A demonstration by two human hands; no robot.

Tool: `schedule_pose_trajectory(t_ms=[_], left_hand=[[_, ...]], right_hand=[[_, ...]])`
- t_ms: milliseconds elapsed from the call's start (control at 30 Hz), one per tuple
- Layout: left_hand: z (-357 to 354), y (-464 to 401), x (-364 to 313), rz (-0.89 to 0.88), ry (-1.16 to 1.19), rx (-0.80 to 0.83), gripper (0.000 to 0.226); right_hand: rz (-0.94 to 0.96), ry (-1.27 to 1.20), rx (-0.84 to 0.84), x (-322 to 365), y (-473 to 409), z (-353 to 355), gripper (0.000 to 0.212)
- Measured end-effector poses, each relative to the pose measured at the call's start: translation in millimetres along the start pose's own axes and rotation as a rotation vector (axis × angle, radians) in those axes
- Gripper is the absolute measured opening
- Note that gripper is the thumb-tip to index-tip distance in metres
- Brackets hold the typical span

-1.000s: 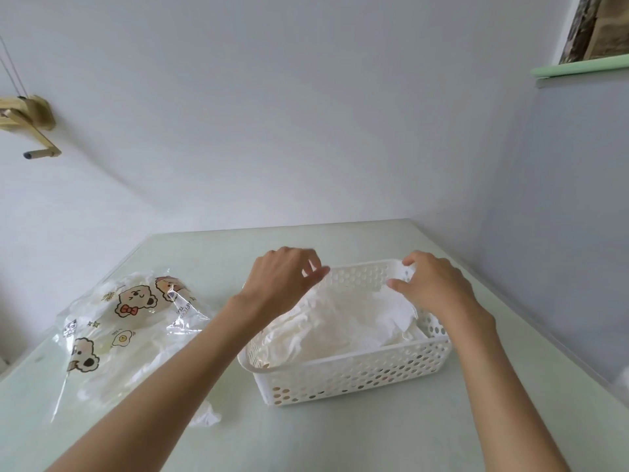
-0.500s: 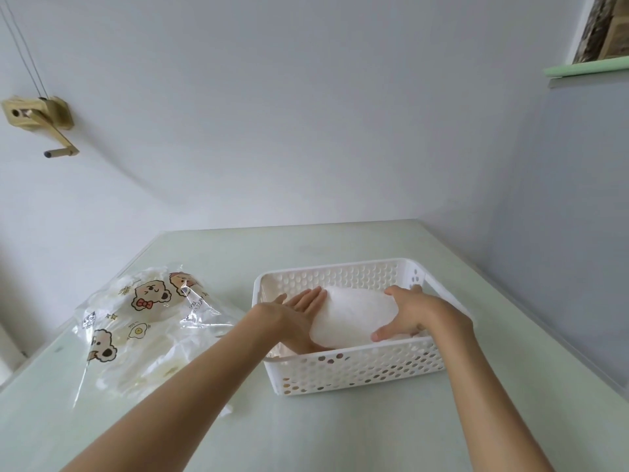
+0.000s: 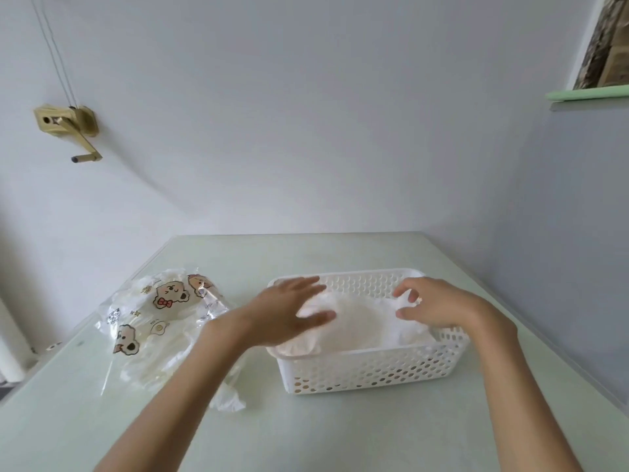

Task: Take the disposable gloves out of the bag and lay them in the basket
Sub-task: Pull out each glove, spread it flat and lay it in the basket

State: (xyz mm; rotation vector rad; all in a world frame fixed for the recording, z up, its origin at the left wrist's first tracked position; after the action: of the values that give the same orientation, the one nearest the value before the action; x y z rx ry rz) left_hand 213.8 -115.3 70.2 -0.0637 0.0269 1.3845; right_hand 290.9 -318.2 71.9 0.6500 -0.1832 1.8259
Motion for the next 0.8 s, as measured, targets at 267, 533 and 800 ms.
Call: schedule_pose_trajectory(t_ms=[267,533,800], left_hand=[[30.3,113.0,120.9,0.331,0.098,-0.14,0.024],[0.8,125.9,169.1,0.494,0.134,-0.032,0.027],[0.6,116.7,161.1,0.386,0.215,-0.108,0.032]], right_hand=[[0.361,0.047,-0.262,105.2,70.5,-23.6,0.017],[0.461,0.307,-0.157,203.1,63.8,-129.1,0.018],[0.34,0.375,-0.1,211.8,36.1,-157.7,0.027]])
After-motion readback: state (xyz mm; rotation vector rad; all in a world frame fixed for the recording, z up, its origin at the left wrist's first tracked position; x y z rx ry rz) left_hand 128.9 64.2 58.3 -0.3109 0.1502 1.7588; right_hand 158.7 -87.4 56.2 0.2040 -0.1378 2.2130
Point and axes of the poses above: each hand's wrist, its own y-axis away from the middle knuckle, its own z-axis out of the back of the hand, x = y × z, the point moved 6 cm from there along -y, towards the middle knuckle, and after that the axes turned 10 degrees about -y, right-handed, at the moved point
